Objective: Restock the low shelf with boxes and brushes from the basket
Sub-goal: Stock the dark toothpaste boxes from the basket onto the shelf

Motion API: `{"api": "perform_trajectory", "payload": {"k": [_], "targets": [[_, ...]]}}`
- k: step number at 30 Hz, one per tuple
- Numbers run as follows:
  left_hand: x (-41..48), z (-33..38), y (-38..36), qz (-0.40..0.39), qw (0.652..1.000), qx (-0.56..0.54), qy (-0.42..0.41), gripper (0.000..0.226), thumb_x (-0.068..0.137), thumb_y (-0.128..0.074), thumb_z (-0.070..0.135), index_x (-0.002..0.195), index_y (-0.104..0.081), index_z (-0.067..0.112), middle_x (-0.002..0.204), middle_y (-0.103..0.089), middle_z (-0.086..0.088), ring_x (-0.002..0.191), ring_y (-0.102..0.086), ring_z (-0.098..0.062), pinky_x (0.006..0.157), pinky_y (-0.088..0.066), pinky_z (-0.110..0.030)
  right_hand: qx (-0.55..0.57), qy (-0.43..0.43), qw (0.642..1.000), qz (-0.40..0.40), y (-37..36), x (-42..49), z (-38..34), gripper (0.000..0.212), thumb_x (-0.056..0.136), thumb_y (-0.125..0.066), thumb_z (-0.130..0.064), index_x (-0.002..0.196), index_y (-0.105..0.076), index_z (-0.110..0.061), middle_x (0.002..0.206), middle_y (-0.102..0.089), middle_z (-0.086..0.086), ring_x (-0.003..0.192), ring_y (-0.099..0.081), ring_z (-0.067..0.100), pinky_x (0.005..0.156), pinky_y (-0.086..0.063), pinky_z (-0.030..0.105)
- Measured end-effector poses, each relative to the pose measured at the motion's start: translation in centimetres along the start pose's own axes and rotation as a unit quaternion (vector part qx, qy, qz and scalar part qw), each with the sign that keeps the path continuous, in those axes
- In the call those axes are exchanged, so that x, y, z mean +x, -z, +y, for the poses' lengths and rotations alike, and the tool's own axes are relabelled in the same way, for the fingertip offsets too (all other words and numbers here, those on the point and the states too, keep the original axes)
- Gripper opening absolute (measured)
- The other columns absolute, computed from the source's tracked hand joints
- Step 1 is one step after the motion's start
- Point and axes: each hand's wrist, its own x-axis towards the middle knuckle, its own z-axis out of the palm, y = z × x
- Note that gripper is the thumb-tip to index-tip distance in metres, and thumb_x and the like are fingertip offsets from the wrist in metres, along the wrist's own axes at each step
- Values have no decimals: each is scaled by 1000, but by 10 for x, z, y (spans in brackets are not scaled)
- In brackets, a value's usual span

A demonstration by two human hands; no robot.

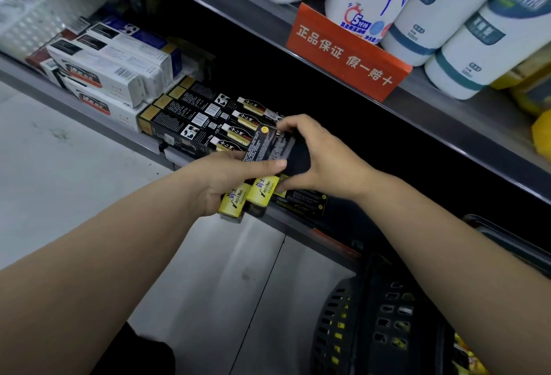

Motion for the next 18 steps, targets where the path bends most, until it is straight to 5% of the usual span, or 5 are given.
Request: {"api": "perform_trajectory", "payload": {"k": [6,11,14,18], "targets": [[9,1,3,110,992,-64,-3,38,79,-70,39,100,-61,8,83,-67,-9,57,-64,-16,47,-55,-22,-138,-95,984,-67,13,1,41,39,76,-71,-44,99,-45,-28,97,-48,-6,82,-48,13,61,-38,23],[12,-1,7,148,989,-19,9,18,83,-64,23,92,-54,11,89,-56,-9,59,-59,-18,50,-52,-23,-270,-319,896,-152,11,14,91,41,92,-56,-21,127,-42,-5,111,-59,15,84,-52,25,68,-41,27],[14,-3,8,136,991,2,5,16,84,-64,16,93,-54,9,84,-55,-9,65,-58,-21,67,-55,-33,-321,-353,851,-217,-8,24,103,55,89,-56,-10,138,-31,-5,117,-57,15,91,-56,26,69,-42,28],[18,-6,12,146,987,59,-13,49,80,-72,26,119,-49,7,102,-61,-14,89,-62,-27,80,-53,-38,-292,-339,854,-266,-40,32,113,56,92,-54,-13,140,-27,-6,119,-53,14,103,-54,25,79,-42,30]]}}
